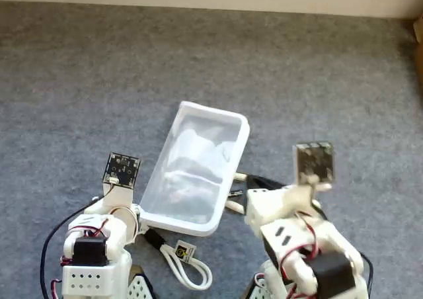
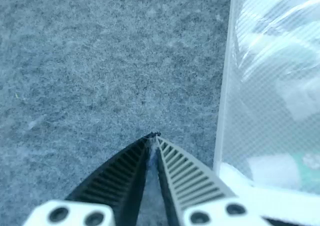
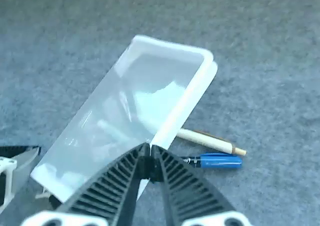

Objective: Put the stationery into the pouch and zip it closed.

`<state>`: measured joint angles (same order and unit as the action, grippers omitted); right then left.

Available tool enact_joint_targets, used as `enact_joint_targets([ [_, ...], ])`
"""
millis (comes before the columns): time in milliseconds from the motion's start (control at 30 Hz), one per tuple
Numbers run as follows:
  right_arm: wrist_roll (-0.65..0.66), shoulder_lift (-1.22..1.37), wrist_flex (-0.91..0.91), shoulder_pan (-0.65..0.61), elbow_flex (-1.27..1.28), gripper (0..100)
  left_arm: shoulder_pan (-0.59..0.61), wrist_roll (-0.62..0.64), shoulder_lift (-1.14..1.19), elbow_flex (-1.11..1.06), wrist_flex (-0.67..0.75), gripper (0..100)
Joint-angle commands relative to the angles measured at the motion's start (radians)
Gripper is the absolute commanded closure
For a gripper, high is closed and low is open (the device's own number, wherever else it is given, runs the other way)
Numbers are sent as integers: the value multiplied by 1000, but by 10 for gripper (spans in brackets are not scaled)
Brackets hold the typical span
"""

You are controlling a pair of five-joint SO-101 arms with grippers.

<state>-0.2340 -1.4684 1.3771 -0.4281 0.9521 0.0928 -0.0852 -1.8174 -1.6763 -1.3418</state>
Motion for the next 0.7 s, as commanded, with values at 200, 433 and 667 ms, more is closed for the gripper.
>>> enact_joint_targets([
  [200, 189, 298, -8, -392, -130, 946, 5, 5, -5, -18, 17, 993],
  [433, 288, 375, -8, -499, -130, 751, 5, 5, -5, -18, 17, 993],
  [667, 413, 464, -8, -552, -130, 704, 5, 5, -5, -18, 17, 993],
])
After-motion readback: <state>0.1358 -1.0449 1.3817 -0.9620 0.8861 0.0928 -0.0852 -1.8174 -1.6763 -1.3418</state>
